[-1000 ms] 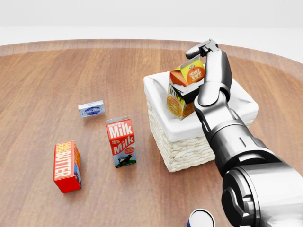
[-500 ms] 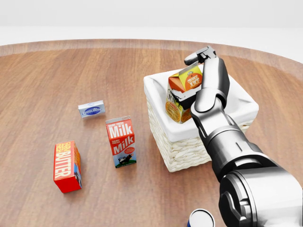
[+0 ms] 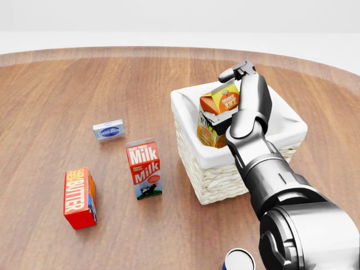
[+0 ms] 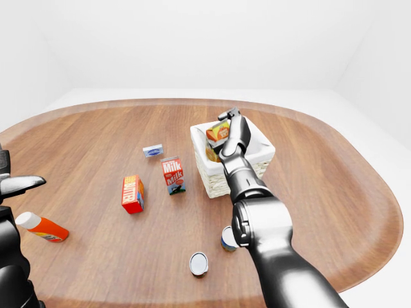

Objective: Pick up the orange juice, and put it in the basket.

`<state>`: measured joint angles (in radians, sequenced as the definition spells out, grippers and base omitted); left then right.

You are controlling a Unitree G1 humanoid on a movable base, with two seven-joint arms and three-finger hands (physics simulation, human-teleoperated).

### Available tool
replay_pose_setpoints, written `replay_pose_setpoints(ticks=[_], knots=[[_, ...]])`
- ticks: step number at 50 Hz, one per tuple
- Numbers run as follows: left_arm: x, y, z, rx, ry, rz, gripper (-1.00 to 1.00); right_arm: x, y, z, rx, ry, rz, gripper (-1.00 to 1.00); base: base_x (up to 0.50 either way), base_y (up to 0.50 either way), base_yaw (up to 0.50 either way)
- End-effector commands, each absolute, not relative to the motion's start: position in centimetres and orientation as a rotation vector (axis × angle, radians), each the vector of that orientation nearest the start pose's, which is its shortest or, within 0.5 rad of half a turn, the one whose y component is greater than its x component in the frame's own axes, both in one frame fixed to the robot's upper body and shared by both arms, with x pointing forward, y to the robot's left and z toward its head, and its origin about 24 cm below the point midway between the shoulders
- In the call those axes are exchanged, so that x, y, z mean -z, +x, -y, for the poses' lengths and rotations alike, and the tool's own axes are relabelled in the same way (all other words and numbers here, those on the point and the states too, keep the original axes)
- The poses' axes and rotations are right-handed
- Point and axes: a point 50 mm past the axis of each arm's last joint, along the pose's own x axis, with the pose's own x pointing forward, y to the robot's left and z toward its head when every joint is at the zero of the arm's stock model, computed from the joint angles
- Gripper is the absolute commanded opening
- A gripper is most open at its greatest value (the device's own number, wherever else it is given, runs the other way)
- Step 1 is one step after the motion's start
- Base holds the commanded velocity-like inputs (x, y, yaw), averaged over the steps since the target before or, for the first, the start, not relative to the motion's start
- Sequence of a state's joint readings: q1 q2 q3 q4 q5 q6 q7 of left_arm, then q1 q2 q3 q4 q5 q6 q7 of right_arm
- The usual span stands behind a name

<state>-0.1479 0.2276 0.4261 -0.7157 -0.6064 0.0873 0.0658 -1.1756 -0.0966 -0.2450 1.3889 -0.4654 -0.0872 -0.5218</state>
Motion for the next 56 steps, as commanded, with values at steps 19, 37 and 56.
replay_pose_setpoints(ticks=[19,37,56], knots=[[-23.9,19.7,-23.1,-0.083,-0.254,0.855,1.00,-13.4,41.3,13.2,0.356,-0.487,-0.010,1.00,0.00,0.00,0.00],[-23.9,19.7,-23.1,-0.083,-0.254,0.854,1.00,-13.7,41.4,13.1,0.356,-0.489,-0.001,1.00,0.00,0.00,0.00],[-23.9,19.6,-23.0,-0.083,-0.254,0.856,1.00,-15.9,42.0,13.3,0.348,-0.495,0.048,1.00,0.00,0.00,0.00]])
